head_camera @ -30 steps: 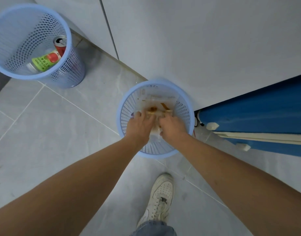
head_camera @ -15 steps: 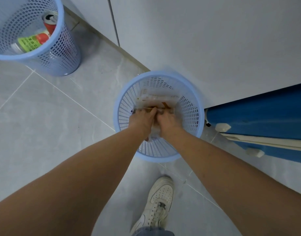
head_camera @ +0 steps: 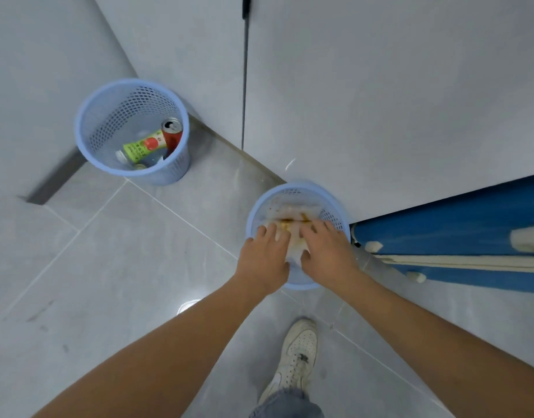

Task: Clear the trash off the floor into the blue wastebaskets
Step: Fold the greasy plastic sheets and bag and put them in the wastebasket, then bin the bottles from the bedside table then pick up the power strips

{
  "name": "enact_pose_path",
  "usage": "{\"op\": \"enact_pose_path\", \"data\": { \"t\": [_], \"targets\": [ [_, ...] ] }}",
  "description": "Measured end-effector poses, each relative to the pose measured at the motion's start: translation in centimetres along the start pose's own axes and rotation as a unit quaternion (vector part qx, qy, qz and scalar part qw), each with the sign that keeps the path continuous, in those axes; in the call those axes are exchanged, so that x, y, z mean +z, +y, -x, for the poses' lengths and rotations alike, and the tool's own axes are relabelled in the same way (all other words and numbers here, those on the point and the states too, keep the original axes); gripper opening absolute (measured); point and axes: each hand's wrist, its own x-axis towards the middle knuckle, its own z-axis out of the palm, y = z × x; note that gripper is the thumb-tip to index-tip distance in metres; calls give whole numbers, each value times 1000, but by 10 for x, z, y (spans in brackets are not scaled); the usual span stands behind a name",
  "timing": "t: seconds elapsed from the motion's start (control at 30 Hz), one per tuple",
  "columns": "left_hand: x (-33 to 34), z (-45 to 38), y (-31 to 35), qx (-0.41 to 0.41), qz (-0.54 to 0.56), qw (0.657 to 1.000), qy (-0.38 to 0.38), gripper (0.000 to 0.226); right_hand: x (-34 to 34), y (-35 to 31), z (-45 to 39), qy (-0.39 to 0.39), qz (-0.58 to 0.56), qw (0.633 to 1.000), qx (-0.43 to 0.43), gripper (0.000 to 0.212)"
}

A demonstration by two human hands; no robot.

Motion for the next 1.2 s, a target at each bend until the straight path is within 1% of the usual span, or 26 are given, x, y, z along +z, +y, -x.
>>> {"op": "enact_pose_path", "data": {
  "t": [0.07, 0.17, 0.23, 0.3, 0.4, 0.57, 0.67, 0.77, 0.87, 0.97, 1.1, 1.2],
  "targets": [
    [-27, 26, -8, -5, 18, 1000, -8, 53, -19, -19, 15, 19, -24, 1000, 6, 38],
    [-78, 68, -37, -23, 49, 999, -6, 51, -54, -66, 33, 28, -58, 998, 0, 30],
    [-119, 102, -62, -47, 70, 996, 1, 52, -83, -107, 47, 17, -56, 998, -17, 31],
    [-166, 141, -88, -69, 62, 996, 8, 54, -118, -152, 64, 9, -47, 998, -46, 36],
    [-245, 213, -122, -108, 60, 992, 18, 55, -181, -221, 104, 14, -57, 996, -72, 37],
    [-381, 335, -142, -156, 70, 982, 76, 57, -303, -326, 182, 68, -81, 989, -107, 37],
    [-455, 401, -149, -185, 79, 970, 136, 56, -369, -385, 215, 96, -91, 978, -161, 34],
    [-512, 468, -154, -209, 95, 954, 192, 56, -425, -440, 244, 109, -89, 969, -205, 32],
    [-557, 536, -156, -233, 99, 936, 244, 56, -468, -489, 272, 120, -97, 952, -264, 35],
    [-586, 609, -160, -279, 109, 908, 293, 55, -504, -532, 304, 107, -88, 937, -321, 39],
    [-599, 707, -183, -351, 133, 859, 349, 56, -540, -581, 337, 86, -85, 919, -375, 38],
    [-593, 770, -218, -387, 139, 828, 381, 58, -552, -618, 343, 58, -84, 914, -393, 30]
  ]
}}
